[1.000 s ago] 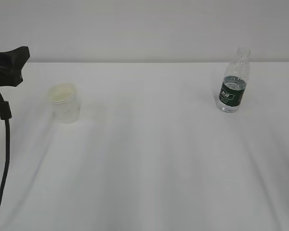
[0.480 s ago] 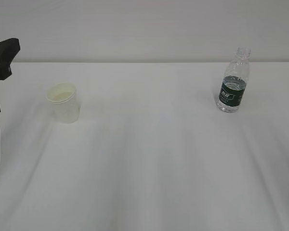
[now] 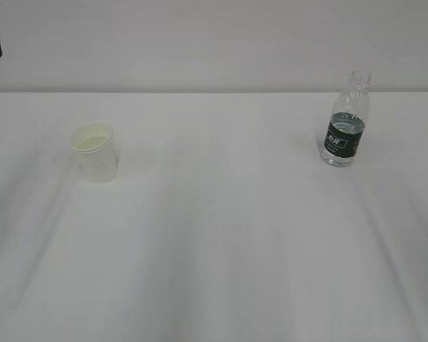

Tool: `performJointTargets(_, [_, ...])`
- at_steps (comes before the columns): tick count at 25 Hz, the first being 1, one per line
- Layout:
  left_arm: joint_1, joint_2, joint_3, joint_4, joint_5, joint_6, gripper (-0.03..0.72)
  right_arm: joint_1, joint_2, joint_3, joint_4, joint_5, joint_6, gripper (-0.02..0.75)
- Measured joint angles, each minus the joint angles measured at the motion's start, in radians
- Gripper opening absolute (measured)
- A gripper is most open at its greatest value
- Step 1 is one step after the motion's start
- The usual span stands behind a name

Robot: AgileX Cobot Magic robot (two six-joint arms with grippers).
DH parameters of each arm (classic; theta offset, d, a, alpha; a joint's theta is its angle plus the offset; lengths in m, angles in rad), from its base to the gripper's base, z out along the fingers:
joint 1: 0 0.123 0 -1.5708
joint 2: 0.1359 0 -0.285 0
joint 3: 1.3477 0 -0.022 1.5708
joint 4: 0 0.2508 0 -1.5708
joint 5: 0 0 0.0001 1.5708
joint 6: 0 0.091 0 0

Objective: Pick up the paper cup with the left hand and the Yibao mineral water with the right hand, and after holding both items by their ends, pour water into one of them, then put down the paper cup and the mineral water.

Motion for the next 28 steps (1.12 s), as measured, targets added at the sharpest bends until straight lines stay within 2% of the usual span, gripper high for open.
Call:
performJointTargets(12, [0.000, -0.160, -0.039, 0.048, 0.233, 0.000, 0.520, 0.000, -0.026, -0.104, 0.025, 0.177, 0.000, 0.589])
performJointTargets(28, [0.000, -0.305, -0.134, 0.048, 0.633, 0.000, 0.519, 0.000, -0.027, -0.194, 0.053, 0.367, 0.002, 0.589])
